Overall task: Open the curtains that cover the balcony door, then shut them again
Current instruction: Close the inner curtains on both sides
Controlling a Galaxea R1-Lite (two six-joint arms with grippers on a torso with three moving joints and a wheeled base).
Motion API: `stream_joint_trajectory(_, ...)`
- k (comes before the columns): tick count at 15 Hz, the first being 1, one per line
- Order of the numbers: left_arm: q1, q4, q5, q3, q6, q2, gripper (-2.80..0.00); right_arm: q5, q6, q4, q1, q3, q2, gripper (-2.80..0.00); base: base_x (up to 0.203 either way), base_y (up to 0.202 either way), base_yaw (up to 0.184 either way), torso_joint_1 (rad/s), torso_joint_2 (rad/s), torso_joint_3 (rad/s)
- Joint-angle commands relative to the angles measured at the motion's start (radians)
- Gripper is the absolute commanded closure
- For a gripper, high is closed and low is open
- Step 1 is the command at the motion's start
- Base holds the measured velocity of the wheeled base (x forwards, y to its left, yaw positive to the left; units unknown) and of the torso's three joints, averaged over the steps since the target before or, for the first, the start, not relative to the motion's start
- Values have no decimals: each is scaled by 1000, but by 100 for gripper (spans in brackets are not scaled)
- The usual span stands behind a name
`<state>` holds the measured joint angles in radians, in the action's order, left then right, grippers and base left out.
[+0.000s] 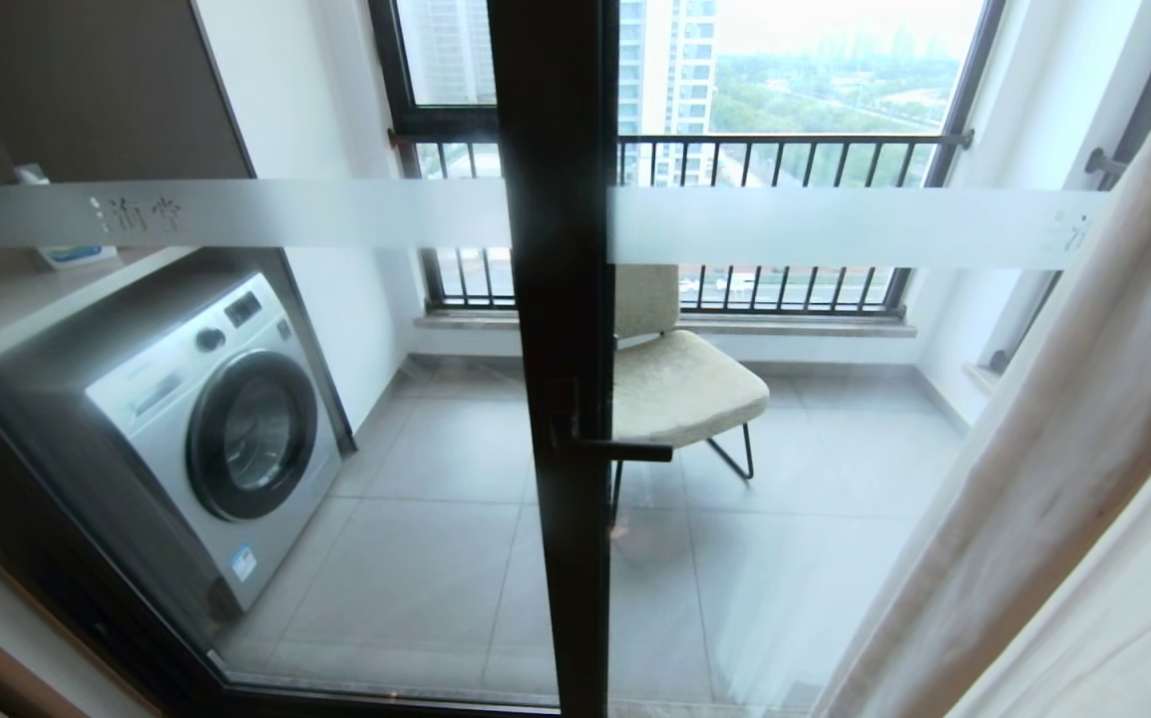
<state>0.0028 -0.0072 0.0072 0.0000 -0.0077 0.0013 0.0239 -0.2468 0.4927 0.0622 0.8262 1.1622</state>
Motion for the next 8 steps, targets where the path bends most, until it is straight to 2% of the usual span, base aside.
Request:
stream_joint_trajectory(1, 0, 0, 0, 0, 0, 0, 0, 1, -3, 4, 10, 14, 22, 0, 0, 190, 0, -1, 2, 2)
stream_joint_trajectory(5, 0, 0, 0, 0, 0, 0, 0, -1, -4, 1, 34, 71, 58, 0, 0, 192, 0, 2, 1, 2)
stream_joint_trajectory(8, 0, 0, 0, 0, 0, 0, 0, -37, -5, 2, 70, 91, 72, 0, 0, 191, 0, 2, 5, 3)
